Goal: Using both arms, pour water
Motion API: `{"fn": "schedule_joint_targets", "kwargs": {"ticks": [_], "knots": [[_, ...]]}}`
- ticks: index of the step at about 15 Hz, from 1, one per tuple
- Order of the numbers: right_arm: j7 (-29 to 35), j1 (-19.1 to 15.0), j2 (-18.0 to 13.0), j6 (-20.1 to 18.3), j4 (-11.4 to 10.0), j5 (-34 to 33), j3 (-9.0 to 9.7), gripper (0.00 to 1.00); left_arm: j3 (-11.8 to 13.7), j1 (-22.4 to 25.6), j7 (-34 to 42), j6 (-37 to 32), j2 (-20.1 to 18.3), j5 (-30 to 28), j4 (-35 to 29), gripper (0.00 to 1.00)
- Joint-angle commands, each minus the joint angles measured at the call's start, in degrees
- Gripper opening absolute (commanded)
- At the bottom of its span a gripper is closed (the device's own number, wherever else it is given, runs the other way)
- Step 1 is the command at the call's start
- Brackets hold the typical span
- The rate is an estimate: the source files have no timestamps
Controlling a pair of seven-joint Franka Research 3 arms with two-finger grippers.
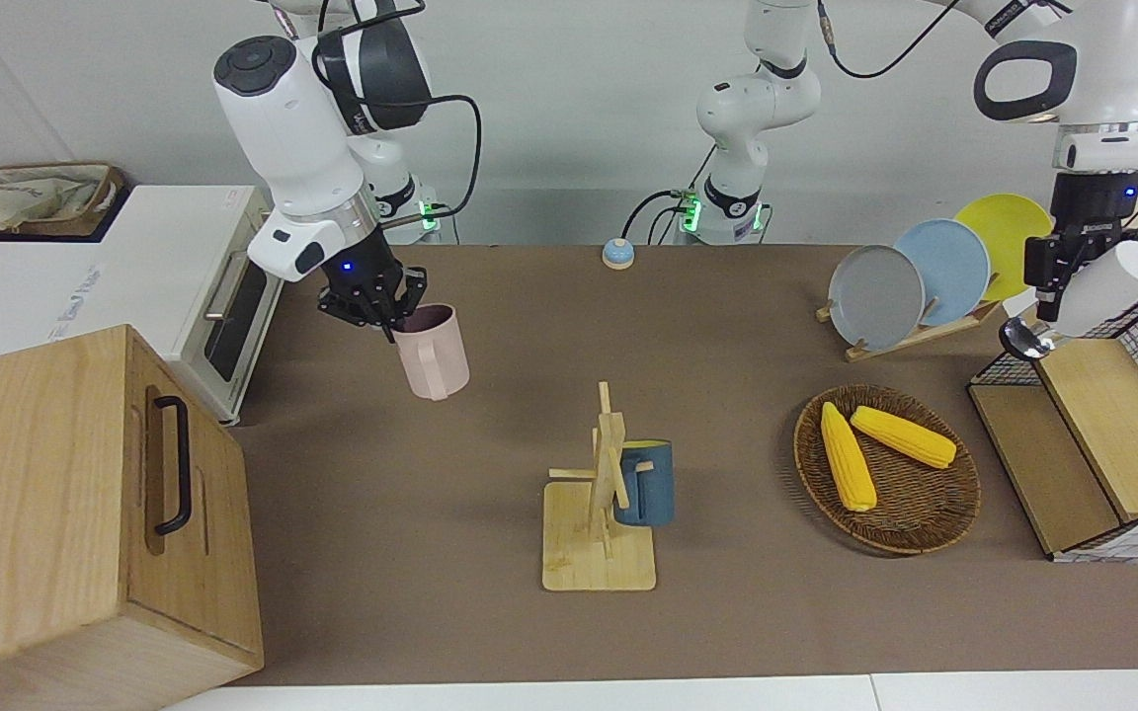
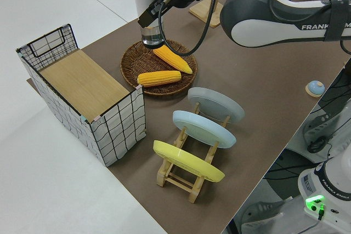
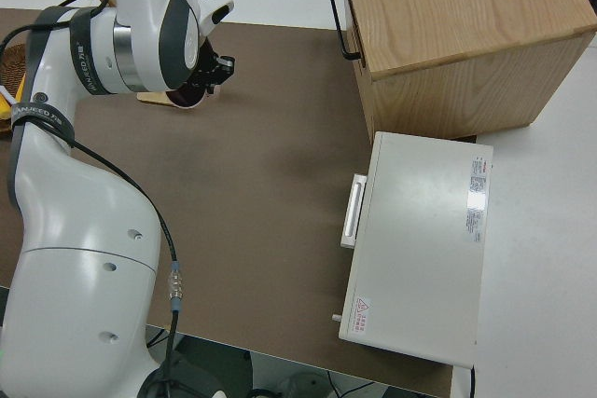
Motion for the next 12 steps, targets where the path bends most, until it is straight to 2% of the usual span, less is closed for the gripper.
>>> {"fn": "schedule_joint_targets", "kwargs": {"ticks": [1,2,6,8,11,12], "knots": [[14.0,-0.2,-1.7,-1.7,-1.7,7.4,1.06,0.000,-1.2,-0.7,-3.3,2.5,-5.7,1.7,-5.5,0.00],[18.9,-0.2,-1.7,-1.7,-1.7,8.8,1.58,0.000,-1.6,-0.7,-3.5,2.4,-6.0,1.7,-5.7,0.00],[38.1,-0.1,-1.1,-0.9,0.0,9.2,7.46,0.000,-2.5,-0.8,-4.3,2.2,-8.0,1.7,-7.7,0.00],[43.5,2.7,-0.4,-0.8,1.2,9.2,8.01,0.000,-3.0,-0.7,-4.4,2.2,-8.4,1.7,-8.0,0.00],[54.2,7.0,2.6,-0.7,5.6,9.6,7.92,0.000,-3.0,-0.7,-4.4,2.2,-8.5,1.7,-8.0,0.00],[59.5,10.1,4.0,0.1,6.8,10.2,7.31,0.000,-3.0,-0.7,-4.4,2.0,-8.5,1.7,-8.0,0.00]]}}
